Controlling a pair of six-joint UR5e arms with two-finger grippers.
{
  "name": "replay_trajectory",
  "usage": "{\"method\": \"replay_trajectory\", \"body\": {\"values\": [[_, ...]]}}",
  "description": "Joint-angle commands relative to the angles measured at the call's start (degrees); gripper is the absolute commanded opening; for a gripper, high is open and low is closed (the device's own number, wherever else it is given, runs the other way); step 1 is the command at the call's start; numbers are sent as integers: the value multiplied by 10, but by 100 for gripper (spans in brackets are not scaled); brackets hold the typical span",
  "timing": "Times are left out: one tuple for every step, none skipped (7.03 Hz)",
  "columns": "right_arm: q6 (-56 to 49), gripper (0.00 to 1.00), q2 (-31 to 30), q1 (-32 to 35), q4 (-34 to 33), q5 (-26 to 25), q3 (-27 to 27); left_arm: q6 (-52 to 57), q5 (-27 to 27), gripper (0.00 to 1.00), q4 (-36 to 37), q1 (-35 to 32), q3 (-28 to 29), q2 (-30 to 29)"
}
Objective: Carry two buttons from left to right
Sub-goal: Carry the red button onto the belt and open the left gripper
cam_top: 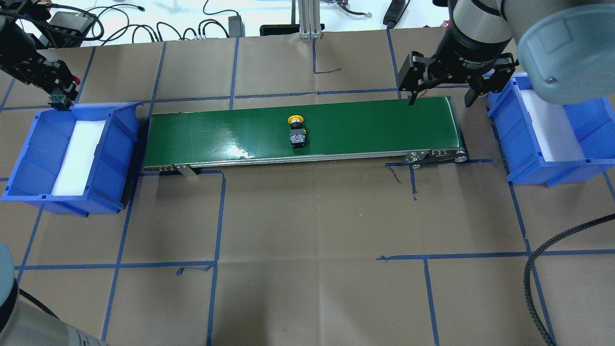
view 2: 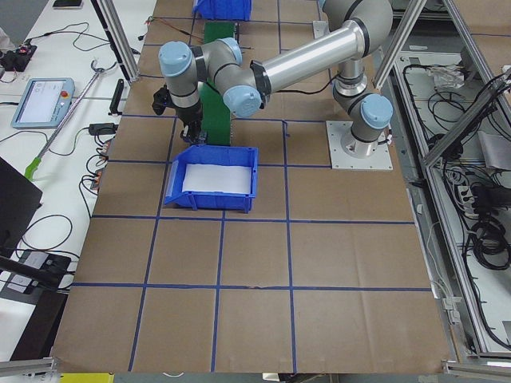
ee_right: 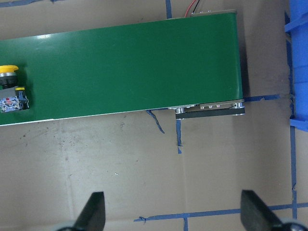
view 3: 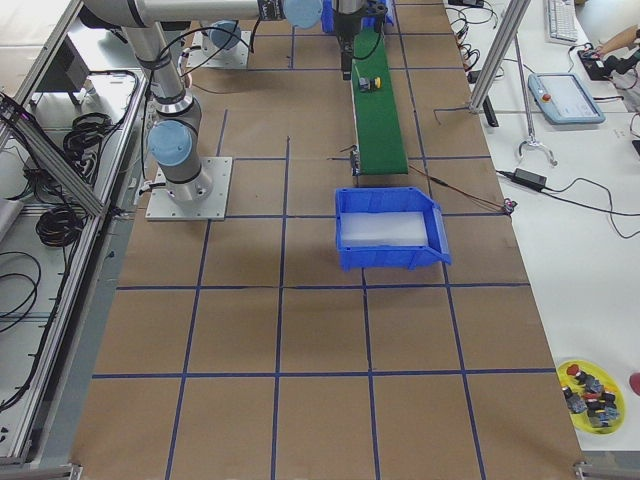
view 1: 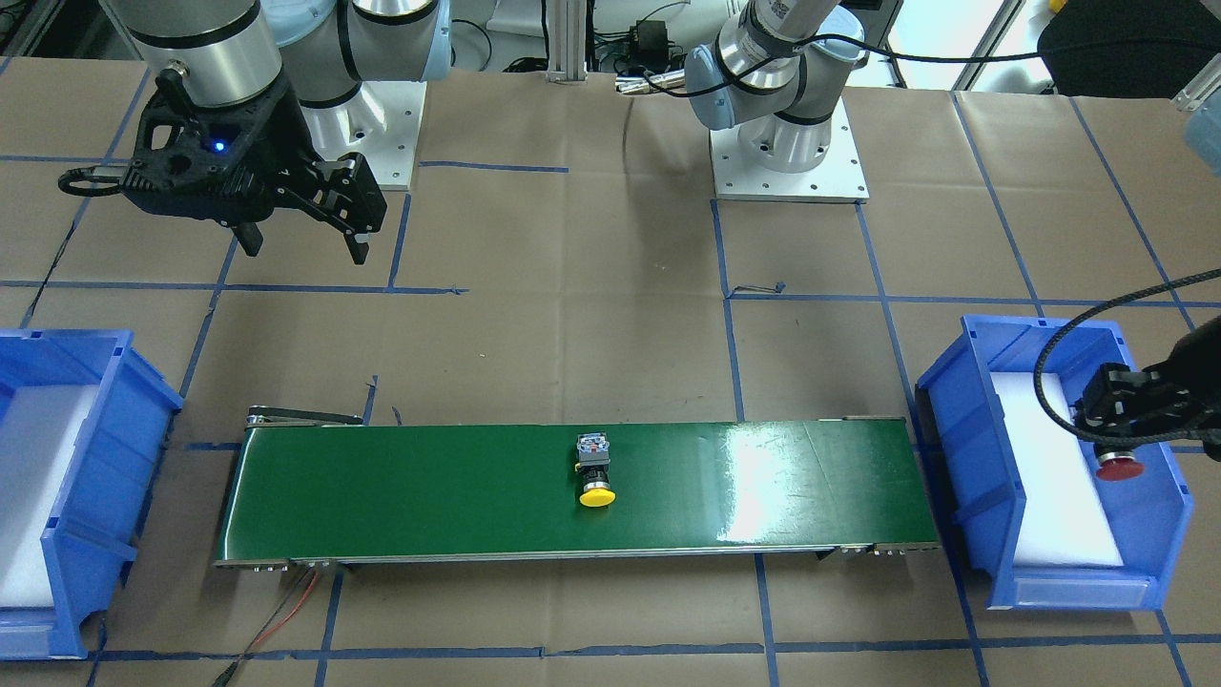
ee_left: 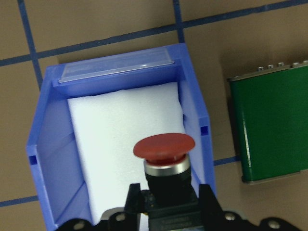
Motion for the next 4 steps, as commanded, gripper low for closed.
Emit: {"method": "replay_trajectory", "body": {"values": [[1, 100, 1, 0, -1, 0, 3, -91, 1, 9, -3, -63, -26, 30], [1, 100, 7, 0, -1, 0, -1, -129, 11, 9, 4, -96, -40, 39], [1, 100, 12, 0, -1, 0, -1, -184, 41, 9, 8, -138, -52, 39], [1, 100, 12, 0, -1, 0, -1, -228, 42, 8, 15, -168, -60, 36]]}}
